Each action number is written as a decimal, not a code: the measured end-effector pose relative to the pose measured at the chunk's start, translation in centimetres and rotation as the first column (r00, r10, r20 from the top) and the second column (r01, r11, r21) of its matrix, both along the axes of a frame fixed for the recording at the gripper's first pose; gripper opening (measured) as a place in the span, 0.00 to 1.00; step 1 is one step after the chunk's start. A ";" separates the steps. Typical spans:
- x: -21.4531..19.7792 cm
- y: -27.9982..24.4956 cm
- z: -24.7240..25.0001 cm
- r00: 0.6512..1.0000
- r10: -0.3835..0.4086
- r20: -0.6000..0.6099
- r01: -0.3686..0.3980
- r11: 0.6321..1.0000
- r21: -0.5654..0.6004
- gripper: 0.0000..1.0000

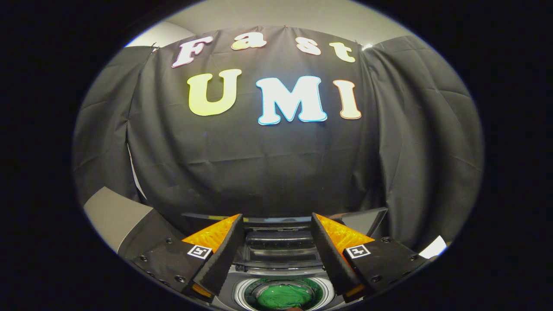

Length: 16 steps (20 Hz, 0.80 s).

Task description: Put the clothes into the washing machine and then close the washing machine lid.

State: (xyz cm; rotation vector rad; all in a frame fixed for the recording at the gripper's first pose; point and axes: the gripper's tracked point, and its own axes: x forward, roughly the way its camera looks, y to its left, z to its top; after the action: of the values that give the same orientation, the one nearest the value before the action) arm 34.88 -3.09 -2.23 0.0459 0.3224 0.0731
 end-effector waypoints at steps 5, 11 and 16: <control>3.2 0.5 -0.5 1.000 0.002 -0.011 -0.002 1.000 -0.011 0.97; 5.6 0.7 -2.8 0.997 0.008 -0.075 -0.010 1.000 -0.022 0.96; 4.8 0.7 -2.9 0.997 0.008 -0.071 -0.008 1.000 -0.009 0.97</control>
State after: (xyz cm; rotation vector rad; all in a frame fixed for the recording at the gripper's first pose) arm 39.63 -2.43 -5.17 0.0376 0.3940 0.0781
